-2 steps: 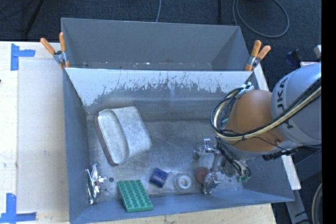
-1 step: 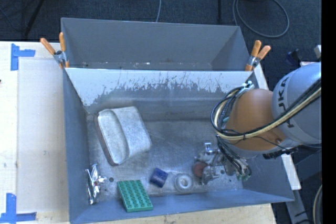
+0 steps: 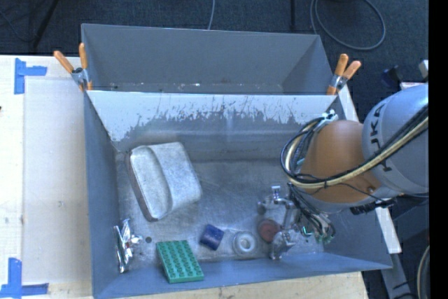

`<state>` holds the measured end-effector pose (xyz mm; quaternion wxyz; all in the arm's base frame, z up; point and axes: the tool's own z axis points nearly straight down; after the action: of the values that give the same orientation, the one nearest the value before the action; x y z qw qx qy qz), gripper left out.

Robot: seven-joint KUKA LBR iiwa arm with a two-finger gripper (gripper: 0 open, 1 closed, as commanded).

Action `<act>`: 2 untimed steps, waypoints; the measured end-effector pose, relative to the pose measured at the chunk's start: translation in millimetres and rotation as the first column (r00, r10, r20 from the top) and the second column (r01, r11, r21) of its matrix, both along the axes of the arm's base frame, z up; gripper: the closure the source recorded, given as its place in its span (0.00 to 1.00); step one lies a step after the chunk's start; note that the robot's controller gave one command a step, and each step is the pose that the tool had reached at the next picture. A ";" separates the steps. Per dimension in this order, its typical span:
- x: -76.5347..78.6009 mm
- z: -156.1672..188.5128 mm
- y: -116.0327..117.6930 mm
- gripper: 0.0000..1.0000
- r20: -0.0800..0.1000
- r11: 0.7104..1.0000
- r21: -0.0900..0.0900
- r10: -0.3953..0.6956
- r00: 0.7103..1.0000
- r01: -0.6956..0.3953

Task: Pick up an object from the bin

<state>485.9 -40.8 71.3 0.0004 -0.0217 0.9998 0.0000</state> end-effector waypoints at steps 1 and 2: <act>2.3 2.1 -0.2 1.00 0.007 1.000 -0.001 0.001 1.000 -0.001; -12.2 41.4 -75.4 1.00 0.001 0.991 -0.003 -0.134 0.991 0.134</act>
Offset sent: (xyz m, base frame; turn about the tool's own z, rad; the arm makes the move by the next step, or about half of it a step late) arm 0.0000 0.0000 0.0000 0.0000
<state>473.6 -116.2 112.7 0.0006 0.0454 0.9990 -0.0014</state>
